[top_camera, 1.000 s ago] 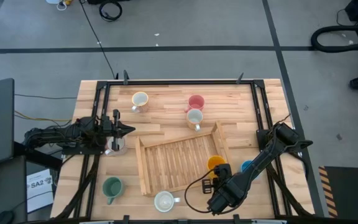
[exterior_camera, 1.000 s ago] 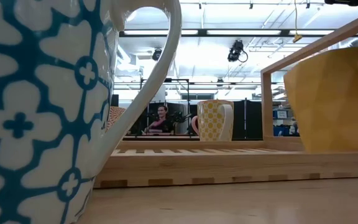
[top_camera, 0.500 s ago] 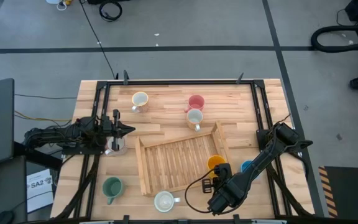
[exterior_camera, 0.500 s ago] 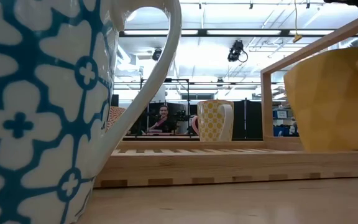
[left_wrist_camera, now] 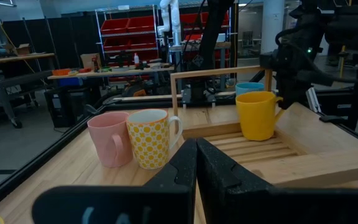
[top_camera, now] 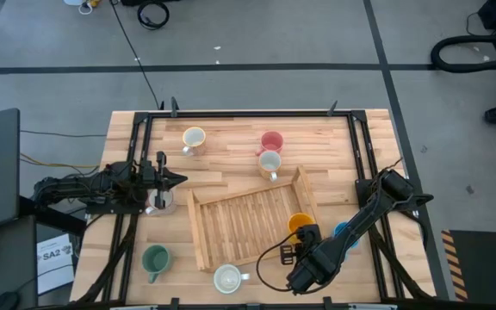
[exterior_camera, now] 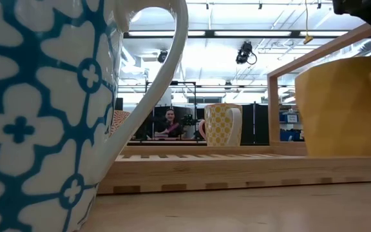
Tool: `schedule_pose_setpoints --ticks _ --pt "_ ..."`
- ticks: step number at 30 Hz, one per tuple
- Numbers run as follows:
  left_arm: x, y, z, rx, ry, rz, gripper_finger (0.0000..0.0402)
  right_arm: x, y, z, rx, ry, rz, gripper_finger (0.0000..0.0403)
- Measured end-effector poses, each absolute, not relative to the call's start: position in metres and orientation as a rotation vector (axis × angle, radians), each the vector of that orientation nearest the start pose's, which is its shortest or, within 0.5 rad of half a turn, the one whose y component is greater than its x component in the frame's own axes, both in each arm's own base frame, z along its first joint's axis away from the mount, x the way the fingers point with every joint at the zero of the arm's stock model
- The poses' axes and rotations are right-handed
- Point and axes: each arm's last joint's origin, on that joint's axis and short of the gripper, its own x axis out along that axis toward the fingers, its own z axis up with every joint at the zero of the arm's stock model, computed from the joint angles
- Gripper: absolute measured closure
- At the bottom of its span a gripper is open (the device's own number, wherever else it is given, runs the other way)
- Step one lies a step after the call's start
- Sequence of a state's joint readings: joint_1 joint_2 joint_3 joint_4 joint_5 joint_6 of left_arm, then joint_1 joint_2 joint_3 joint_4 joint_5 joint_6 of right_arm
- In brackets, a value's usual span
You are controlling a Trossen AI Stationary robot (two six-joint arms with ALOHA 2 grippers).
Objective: Place coffee mugs
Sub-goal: Put the yellow mug on the shelf
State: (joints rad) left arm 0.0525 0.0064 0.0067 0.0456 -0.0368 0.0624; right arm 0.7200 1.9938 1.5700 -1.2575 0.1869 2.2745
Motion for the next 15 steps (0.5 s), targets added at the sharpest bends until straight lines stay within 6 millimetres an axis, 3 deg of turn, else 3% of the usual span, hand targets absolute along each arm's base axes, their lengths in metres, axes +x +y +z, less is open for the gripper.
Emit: schedule_pose_setpoints --ticks 10,15 --pt "0.0974 0.0062 0.1696 0.063 -0.042 0.091 0.0388 0.2817 0.2412 0.2019 1.059 1.089 -1.181 0.0322" --pt "0.0974 0.0062 0.1696 0.063 -0.042 0.091 0.0388 0.2837 0.2429 0.2018 1.068 1.094 -1.148 0.0302"
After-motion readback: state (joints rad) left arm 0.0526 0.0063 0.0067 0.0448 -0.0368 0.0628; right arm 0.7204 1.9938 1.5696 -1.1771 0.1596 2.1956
